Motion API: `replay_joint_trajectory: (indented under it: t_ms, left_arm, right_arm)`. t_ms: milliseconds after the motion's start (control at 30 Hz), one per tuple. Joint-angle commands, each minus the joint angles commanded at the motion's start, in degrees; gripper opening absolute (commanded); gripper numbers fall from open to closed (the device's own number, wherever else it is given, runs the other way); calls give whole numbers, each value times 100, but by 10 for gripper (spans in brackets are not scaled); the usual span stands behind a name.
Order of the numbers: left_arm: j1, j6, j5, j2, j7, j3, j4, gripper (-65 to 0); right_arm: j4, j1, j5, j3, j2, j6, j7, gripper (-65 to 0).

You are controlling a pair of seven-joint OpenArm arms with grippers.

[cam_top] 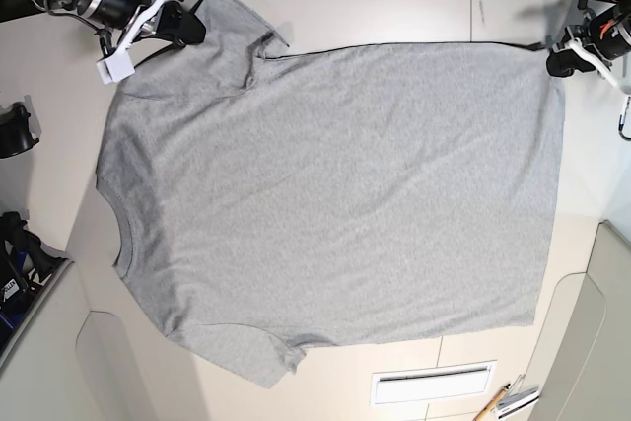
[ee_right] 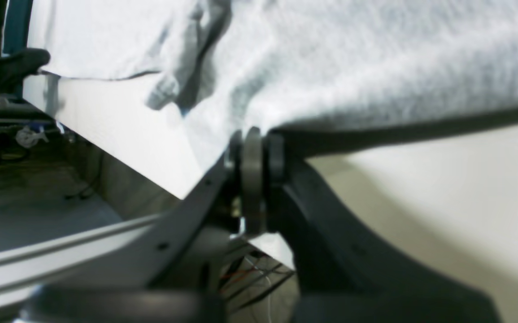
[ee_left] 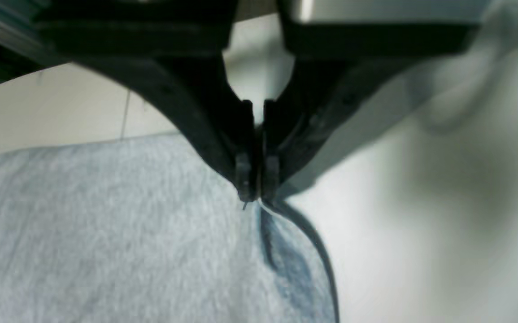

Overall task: Fold the T-shirt properly
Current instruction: 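Grasp the grey shirt's corners with both grippers, then lift the held edge and fold it across the shirt with both grippers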

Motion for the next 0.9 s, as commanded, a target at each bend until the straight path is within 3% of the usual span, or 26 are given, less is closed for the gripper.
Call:
replay_joint_trajectory:
  t_ms: [233,400,633,733,900]
  left_arm:
    - [-4,0,-376,0,-7,-4,81,-650]
    - [-107,0,-374,0,-7,-4,190,-650]
    - [-713,0,-269,-2,-11,-4,190,-650]
    - [-955,0,-72,2,-61,-4,186,-650]
    - [-1231,0,527,4,-555,-2,177,-650]
  right_arm:
    - [715,-273,81,234,55,0,-17,-650]
    - [1349,-210,33,426,55,0,13,-650]
    - [1414,540,-236,435,63,-2,28,-650]
    - [1375,903,-313,433,155,-2,74,-650]
    - [929,1801,-396,420,308,0,175,-650]
